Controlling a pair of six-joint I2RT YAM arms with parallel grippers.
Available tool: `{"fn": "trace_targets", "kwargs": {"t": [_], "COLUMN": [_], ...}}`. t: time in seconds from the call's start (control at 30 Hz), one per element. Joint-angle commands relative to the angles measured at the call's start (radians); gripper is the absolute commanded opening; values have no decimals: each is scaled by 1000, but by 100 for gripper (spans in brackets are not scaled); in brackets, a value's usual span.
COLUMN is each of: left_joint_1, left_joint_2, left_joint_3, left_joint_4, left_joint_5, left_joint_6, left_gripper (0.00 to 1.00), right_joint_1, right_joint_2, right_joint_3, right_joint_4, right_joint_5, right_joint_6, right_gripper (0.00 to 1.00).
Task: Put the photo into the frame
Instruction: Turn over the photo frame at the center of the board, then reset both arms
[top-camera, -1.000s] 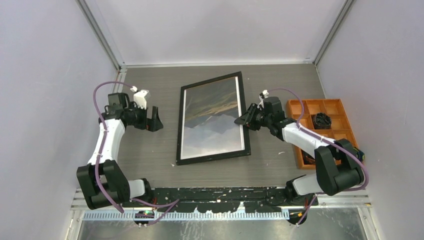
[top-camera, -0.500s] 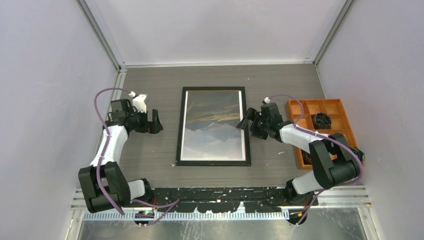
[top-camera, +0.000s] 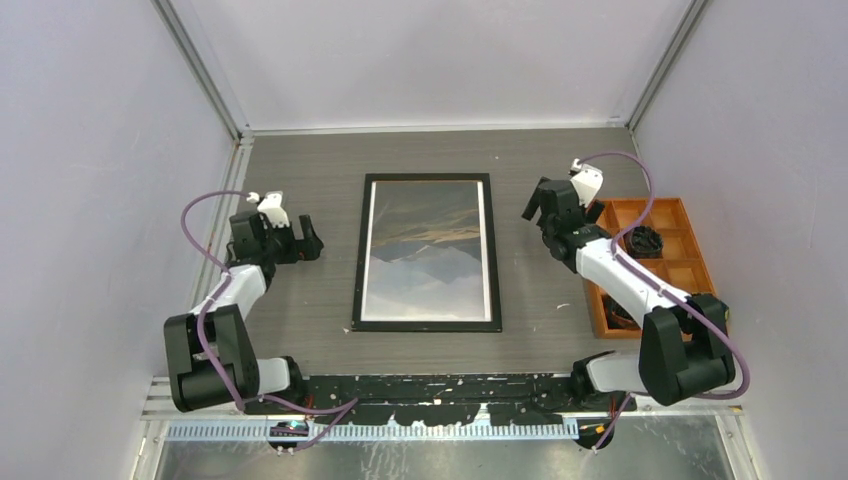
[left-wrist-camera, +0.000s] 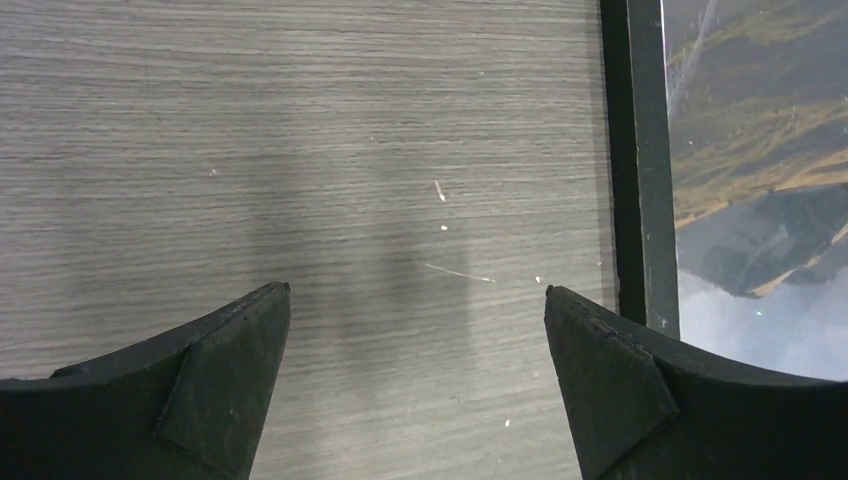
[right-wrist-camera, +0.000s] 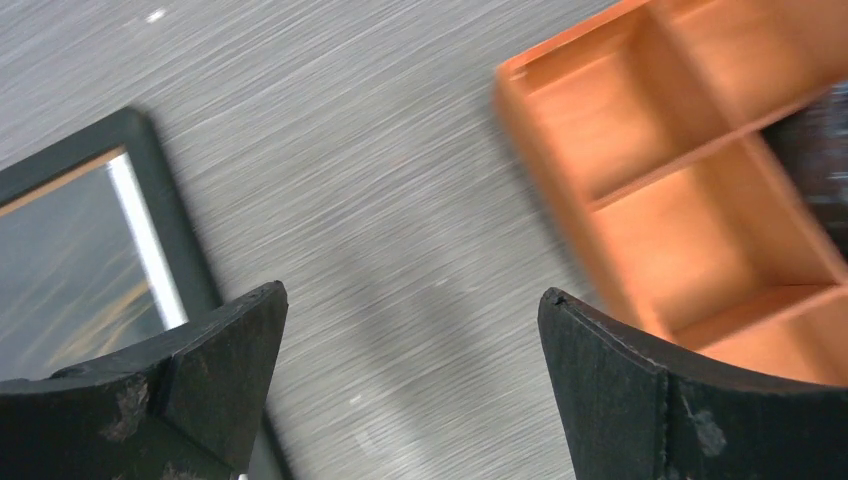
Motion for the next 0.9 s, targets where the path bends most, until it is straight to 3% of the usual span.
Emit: {"fn": "trace_targets", "kwargs": {"t": [0.0, 0.1, 0.17, 0.33, 0.47, 0.57, 0.63, 0.7, 0.77, 0.87], "left_joint_1": [3, 1, -1, -9, -79, -116, -118, -119, -151, -172], "left_joint_2": [22, 60, 107, 211, 222, 309, 257, 267, 265, 264], "left_joint_3": [-80, -170, -221, -263, -317, -356, -317, -269, -244, -239], "left_joint_4": [359, 588, 773, 984, 1062, 1242, 1071, 1014, 955, 942], "left_joint_5": [10, 21, 9, 3, -36, -56, -79, -128, -171, -208], "left_joint_6": [-64, -61, -71, -119, -29, -7, 2, -20, 0, 11], "left_gripper": [100, 100, 100, 100, 100, 100, 100, 100, 100, 100], "right_joint_1": [-19, -82, -114, -189, -245, -258, -261, -263, -263, -269], "right_joint_2": [-45, -82, -121, -140, -43, 55, 122, 136, 224, 217], "right_joint_3": [-101, -186, -285, -460, -507, -503, -511, -497, -534, -500], "right_joint_4": [199, 282, 439, 715, 891, 992, 1089, 1063, 1249, 1150], "right_joint_5": [380, 373, 370, 343, 272, 251, 192, 52, -39, -63], "right_joint_6": [-151, -141, -183, -256, -258, -240, -282, -322, -370, -366], "right_gripper": [100, 100, 100, 100, 100, 100, 100, 100, 100, 100]}}
